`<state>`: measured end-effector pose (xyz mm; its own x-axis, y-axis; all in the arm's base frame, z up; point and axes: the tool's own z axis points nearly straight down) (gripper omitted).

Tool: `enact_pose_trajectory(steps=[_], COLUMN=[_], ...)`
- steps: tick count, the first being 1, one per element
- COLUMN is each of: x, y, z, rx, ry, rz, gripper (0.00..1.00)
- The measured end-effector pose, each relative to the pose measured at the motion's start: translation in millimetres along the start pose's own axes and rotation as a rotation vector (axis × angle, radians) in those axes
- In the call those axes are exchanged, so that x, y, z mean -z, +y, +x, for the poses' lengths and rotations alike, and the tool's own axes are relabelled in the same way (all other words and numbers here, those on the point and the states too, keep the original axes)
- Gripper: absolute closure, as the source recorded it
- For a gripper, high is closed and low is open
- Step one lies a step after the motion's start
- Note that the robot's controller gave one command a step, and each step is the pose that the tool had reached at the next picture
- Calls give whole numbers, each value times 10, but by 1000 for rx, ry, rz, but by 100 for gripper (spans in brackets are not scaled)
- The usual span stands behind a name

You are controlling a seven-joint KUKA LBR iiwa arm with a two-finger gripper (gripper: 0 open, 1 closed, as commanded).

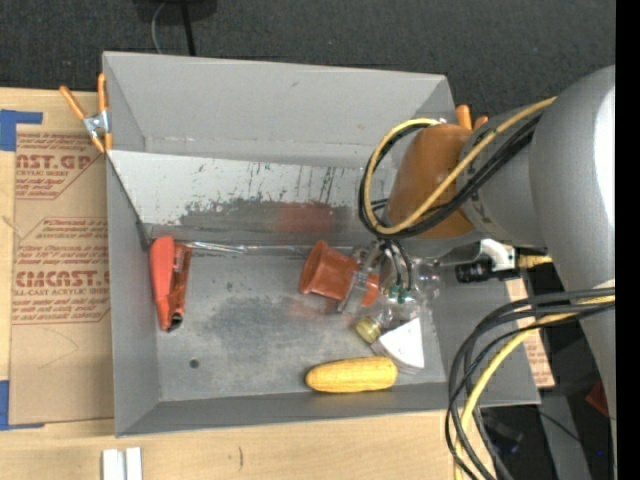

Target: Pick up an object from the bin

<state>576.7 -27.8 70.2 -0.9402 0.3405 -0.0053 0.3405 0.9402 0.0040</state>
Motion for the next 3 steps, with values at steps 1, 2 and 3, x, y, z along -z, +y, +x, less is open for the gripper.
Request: enact_pose_trajectory(steps=[1,2,3], x=[29,73,172], y=[1,0,-1], z=[-1,4,15], rx=[2,3,2], ry=[-1,1,5], rz=[0,0,1], gripper=[100,100,100])
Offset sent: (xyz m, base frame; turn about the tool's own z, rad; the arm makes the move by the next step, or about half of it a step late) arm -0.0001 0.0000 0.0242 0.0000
